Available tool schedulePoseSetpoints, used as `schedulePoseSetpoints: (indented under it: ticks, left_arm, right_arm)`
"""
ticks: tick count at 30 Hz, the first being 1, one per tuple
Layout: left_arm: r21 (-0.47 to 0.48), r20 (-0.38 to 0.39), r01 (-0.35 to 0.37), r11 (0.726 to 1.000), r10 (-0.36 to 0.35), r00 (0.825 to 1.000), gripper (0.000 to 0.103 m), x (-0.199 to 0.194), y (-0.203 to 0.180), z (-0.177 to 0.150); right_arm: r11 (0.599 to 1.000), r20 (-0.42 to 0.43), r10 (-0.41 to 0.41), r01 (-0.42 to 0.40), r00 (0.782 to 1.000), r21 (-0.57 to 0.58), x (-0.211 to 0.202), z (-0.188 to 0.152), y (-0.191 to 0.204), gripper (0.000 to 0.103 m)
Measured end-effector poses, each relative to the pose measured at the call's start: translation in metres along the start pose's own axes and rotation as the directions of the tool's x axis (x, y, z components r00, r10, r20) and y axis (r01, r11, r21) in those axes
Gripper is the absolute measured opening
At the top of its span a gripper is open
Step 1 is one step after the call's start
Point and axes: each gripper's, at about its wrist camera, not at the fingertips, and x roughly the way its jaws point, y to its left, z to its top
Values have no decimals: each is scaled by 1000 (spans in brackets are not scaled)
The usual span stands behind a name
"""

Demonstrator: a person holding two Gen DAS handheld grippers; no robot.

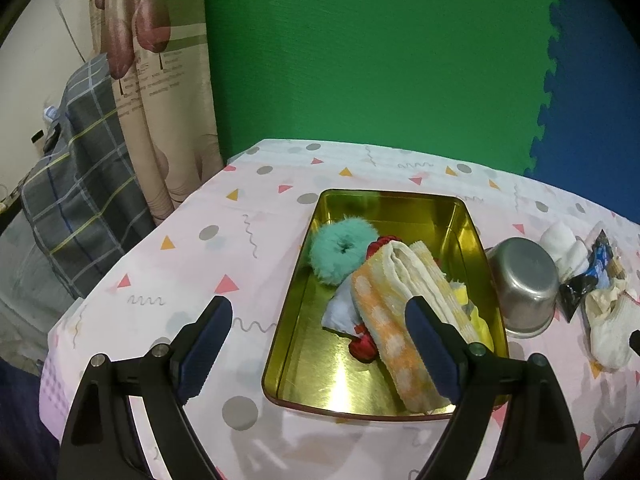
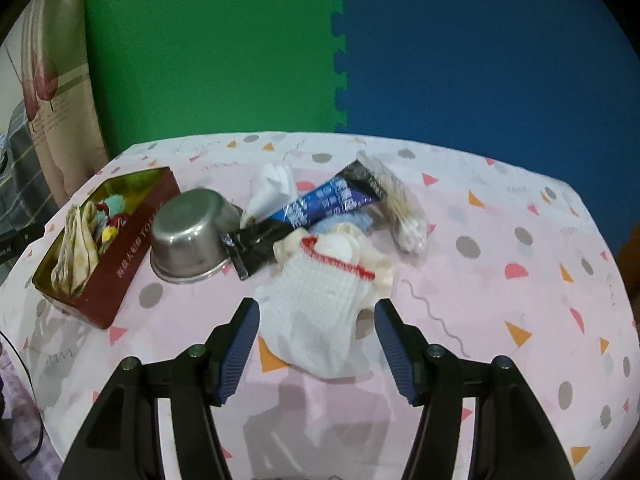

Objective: Organize soft objects
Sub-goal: 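Grasp the white sock with the right tool while the left tool moves toward the cream scrunchie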

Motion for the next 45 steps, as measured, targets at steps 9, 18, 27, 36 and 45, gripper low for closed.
schedulePoseSetpoints:
  ticks: [9, 18, 27, 36, 45]
  left_arm:
    - [21, -11, 0, 1000, 0, 1000, 86, 3, -5, -3]
    - [50, -22, -8, 999, 9, 1000, 86, 7, -9, -5]
    - [52, -25, 2, 999, 0, 1000, 86, 9, -9, -5]
    - [67, -17, -1, 998, 2, 1000, 87, 9, -12, -8]
    - [100, -3, 34, 994, -33, 999, 87, -1, -25, -9]
  right_arm:
    - [1000, -11, 1, 0, 1000, 19, 16, 6, -8, 65]
    - [999, -11, 30, -31, 999, -25, 34, 18, 4, 65]
    - [994, -32, 40, -43, 999, -102, 33, 11, 19, 30]
    - [992, -34, 53, -56, 998, -110, 16, -2, 15, 19]
    - [997, -44, -31, 27, 999, -73, -2, -19, -27, 19]
